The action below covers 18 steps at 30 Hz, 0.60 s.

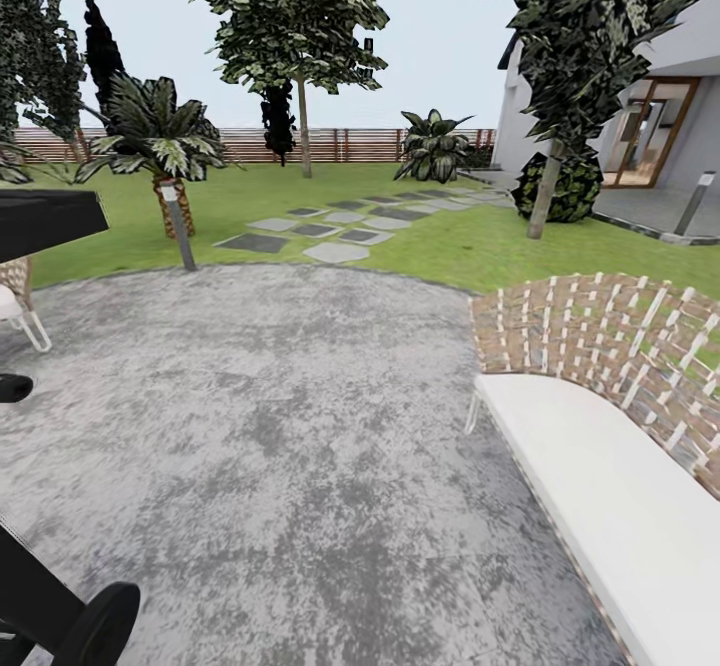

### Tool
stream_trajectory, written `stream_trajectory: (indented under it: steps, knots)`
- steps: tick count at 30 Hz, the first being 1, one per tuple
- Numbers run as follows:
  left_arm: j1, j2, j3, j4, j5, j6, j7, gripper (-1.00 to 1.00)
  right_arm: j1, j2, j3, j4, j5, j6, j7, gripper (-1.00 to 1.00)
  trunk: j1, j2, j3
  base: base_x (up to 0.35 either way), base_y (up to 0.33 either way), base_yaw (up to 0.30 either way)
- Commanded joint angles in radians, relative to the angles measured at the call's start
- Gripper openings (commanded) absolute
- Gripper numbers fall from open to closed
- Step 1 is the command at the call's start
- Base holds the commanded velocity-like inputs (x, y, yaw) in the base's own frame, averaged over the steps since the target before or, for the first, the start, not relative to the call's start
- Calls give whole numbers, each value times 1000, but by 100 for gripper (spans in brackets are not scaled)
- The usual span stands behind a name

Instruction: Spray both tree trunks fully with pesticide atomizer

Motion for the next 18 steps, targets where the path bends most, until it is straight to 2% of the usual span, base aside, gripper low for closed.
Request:
stream_trajectory:
  steps: [1, 18]
  knots:
    - [-1, 0, 2, 1, 1, -3, 0, 100, -1, 0, -1, 1, 0, -3, 0, 100, 0, 0, -1, 339, 0, 0]
    - [-1, 0, 2, 2, 1, -3, 1, 100, -1, 0, -2, 1, -1, -3, 0, 100, 0, 0, -1, 339, 0, 0]
